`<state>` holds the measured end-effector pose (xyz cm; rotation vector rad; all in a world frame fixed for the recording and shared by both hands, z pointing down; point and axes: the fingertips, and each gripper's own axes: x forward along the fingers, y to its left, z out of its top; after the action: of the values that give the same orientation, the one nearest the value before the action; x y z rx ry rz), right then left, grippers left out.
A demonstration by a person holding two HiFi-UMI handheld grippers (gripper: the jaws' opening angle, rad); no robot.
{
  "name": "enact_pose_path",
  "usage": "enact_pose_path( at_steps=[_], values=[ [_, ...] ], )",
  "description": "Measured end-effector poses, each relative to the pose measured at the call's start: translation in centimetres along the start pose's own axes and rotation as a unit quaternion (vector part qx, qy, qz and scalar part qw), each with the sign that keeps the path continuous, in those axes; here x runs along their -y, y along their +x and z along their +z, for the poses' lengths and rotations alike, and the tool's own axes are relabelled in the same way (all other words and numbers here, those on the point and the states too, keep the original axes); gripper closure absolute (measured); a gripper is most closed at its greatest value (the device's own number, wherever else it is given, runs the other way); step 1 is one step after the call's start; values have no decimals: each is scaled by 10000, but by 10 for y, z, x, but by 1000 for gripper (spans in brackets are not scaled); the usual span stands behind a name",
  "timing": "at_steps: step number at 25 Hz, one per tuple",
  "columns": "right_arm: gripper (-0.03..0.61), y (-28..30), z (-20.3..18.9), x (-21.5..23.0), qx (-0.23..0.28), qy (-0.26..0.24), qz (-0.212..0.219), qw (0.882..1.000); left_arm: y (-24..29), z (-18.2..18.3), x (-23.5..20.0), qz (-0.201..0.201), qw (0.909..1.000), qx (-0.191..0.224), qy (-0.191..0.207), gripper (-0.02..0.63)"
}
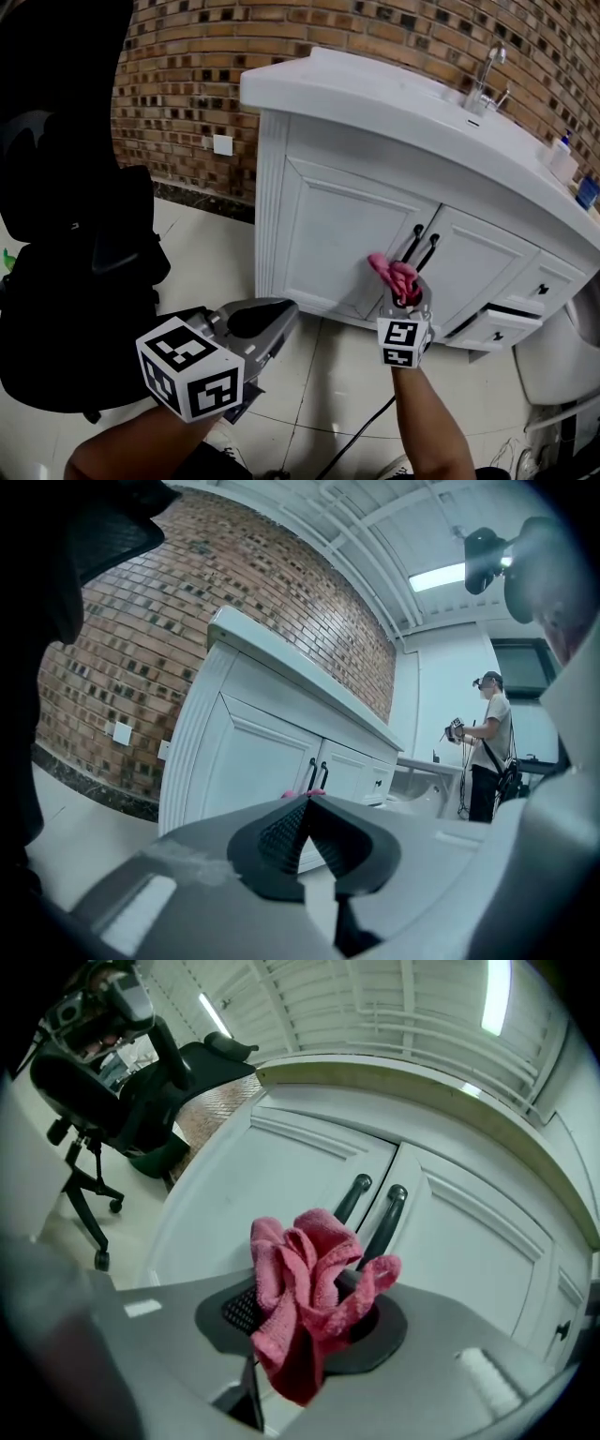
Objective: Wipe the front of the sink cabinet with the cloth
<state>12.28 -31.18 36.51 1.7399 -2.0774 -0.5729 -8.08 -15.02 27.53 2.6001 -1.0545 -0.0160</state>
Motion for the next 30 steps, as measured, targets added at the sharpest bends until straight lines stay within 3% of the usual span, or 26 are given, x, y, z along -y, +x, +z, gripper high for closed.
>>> enact_pose_path(
  at_steps=[4,15,30],
  values=[
    [430,0,-4,-3,180,-139,-161,9996,6,-8,2,-47,9999,-127,-24,609],
    [430,1,-33,-28,322,-441,105,9985,23,-17,8,-171,9992,-361,-66,609],
    [430,3,-121,-85,-303,-451,763,9956,39,-29,-4,-128,9983,-562,-131,609]
  ],
)
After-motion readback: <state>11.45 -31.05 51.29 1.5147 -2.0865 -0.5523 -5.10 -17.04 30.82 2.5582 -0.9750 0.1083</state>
